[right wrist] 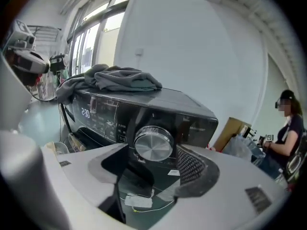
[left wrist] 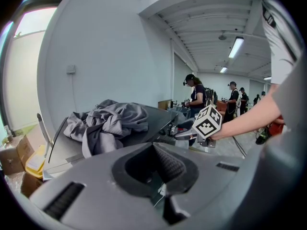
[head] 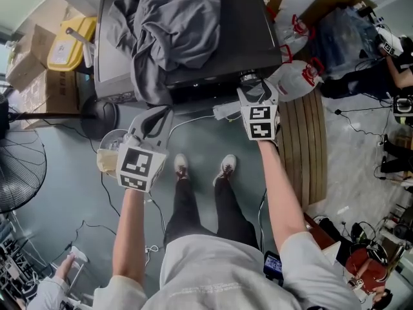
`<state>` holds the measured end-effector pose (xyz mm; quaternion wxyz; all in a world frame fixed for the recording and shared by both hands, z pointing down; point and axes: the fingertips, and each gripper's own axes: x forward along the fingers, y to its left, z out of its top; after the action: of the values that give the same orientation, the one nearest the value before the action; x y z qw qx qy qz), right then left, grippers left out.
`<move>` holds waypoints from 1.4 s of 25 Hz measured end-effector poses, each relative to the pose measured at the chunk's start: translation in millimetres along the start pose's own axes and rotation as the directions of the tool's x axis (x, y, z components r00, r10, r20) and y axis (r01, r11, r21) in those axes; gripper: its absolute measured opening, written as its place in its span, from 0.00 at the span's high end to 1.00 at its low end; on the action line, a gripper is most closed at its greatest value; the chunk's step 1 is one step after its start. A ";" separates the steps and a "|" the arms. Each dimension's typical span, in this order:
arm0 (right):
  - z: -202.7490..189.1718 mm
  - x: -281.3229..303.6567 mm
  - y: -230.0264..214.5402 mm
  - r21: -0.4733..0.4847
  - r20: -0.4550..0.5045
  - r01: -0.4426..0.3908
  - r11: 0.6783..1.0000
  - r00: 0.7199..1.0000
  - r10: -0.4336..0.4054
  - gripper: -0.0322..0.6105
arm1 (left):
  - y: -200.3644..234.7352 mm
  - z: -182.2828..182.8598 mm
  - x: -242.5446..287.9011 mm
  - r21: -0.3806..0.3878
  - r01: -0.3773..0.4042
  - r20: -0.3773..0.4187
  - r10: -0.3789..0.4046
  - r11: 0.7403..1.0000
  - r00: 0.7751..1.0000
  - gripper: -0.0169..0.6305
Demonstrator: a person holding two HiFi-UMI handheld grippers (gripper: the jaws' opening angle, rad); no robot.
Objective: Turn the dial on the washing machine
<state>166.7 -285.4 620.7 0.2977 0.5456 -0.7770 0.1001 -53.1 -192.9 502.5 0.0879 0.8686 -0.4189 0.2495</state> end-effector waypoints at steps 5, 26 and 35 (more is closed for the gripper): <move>-1.4 6.4 -4.0 -0.097 -0.046 0.005 0.995 0.999 -0.009 0.49 | -2.4 -0.2 1.5 -0.005 0.000 0.004 0.000 1.000 1.000 0.95; -6.8 6.7 -11.8 0.309 -0.011 -0.119 0.944 0.992 0.128 0.58 | -6.1 -6.0 -0.1 -0.049 -0.011 0.005 0.011 0.999 1.000 0.95; -8.2 7.2 -12.4 0.476 0.044 -0.214 0.853 0.975 0.219 0.58 | -7.0 -7.9 -1.1 -0.049 -0.004 0.003 0.005 0.999 1.000 0.95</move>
<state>179.3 -291.8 629.2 0.1454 0.5107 -0.7828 0.3245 -51.1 -184.9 509.1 0.1080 0.8656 -0.4269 0.2382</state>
